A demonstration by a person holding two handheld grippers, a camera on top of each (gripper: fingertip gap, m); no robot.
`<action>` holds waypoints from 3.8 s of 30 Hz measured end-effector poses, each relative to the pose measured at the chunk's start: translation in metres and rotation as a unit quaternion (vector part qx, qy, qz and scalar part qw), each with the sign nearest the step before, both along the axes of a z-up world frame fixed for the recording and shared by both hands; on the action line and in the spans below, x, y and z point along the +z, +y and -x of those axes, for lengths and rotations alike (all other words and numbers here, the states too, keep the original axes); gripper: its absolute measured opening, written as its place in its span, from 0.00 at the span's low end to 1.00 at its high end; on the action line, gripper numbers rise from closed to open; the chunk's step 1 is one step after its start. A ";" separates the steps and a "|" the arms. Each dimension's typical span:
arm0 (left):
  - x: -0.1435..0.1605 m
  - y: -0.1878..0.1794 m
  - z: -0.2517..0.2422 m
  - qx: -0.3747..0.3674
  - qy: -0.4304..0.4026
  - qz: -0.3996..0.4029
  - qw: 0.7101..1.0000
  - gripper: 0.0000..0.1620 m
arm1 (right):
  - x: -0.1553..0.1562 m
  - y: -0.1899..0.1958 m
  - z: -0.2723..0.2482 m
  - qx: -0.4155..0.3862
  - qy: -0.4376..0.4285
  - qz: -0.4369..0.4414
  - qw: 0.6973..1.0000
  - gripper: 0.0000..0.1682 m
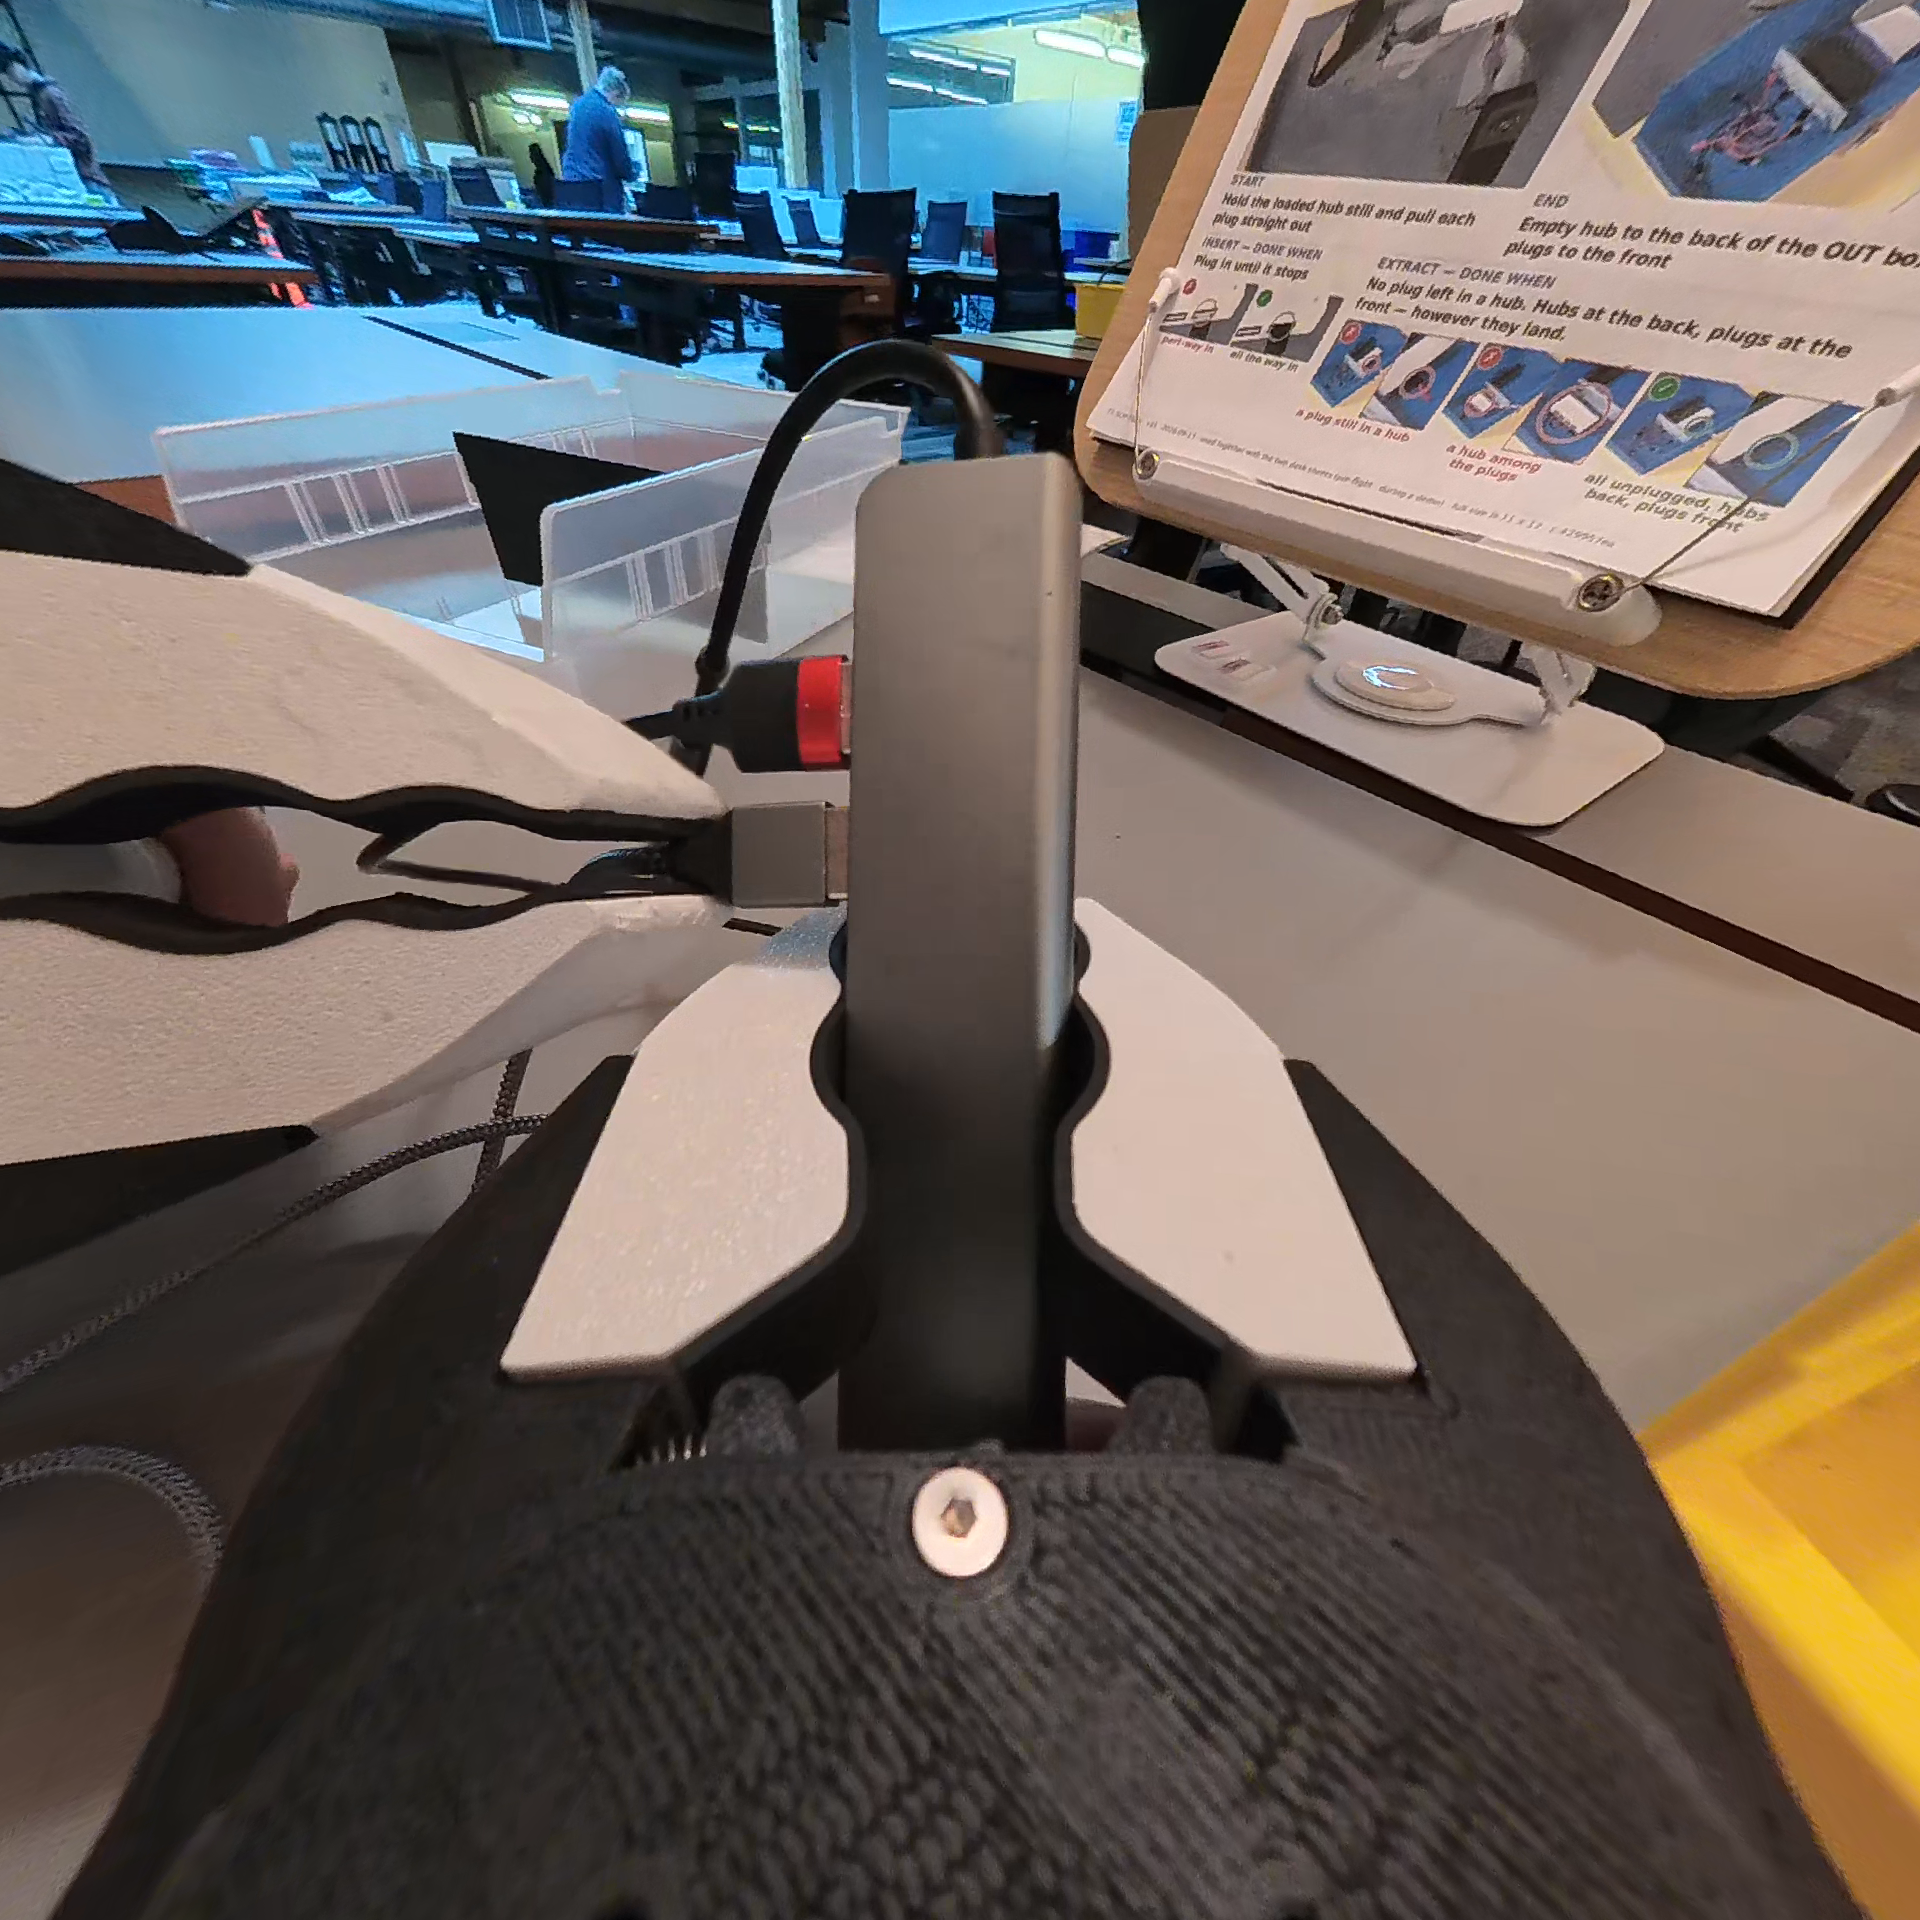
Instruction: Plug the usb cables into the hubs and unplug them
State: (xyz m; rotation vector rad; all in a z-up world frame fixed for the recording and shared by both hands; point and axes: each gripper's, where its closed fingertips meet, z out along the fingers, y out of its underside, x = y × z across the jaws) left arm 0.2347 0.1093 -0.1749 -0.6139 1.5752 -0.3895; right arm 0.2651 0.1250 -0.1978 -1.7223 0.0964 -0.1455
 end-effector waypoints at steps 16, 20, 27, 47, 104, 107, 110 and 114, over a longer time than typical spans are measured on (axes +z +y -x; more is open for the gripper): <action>0.000 0.000 0.005 -0.007 0.018 -0.059 0.998 0.03 | -0.002 -0.001 0.007 0.011 -0.021 0.008 1.000 0.20; -0.002 0.001 0.005 -0.003 0.023 -0.076 0.997 0.03 | -0.005 -0.002 0.007 0.003 -0.028 0.021 0.999 0.20; 0.002 -0.004 0.005 -0.045 0.007 -0.066 0.997 0.03 | -0.008 0.001 0.014 0.068 0.059 0.023 0.996 0.20; 0.012 -0.013 0.011 -0.099 -0.011 0.000 0.995 0.04 | 0.001 0.001 0.023 0.107 0.088 -0.014 0.990 0.20; -0.016 0.133 0.115 0.070 -0.100 0.141 0.982 0.11 | 0.489 -0.150 -0.107 -0.188 -0.250 -0.114 0.943 0.19; -0.017 0.132 0.115 0.070 -0.100 0.134 0.984 0.11 | 0.504 -0.162 -0.124 -0.217 -0.261 -0.091 0.936 0.19; -0.017 0.131 0.115 0.070 -0.100 0.127 0.984 0.10 | 0.513 -0.172 -0.141 -0.246 -0.273 -0.076 0.927 0.20; -0.018 0.131 0.116 0.072 -0.099 0.122 0.985 0.10 | 0.514 -0.183 -0.166 -0.280 -0.279 -0.050 0.917 0.19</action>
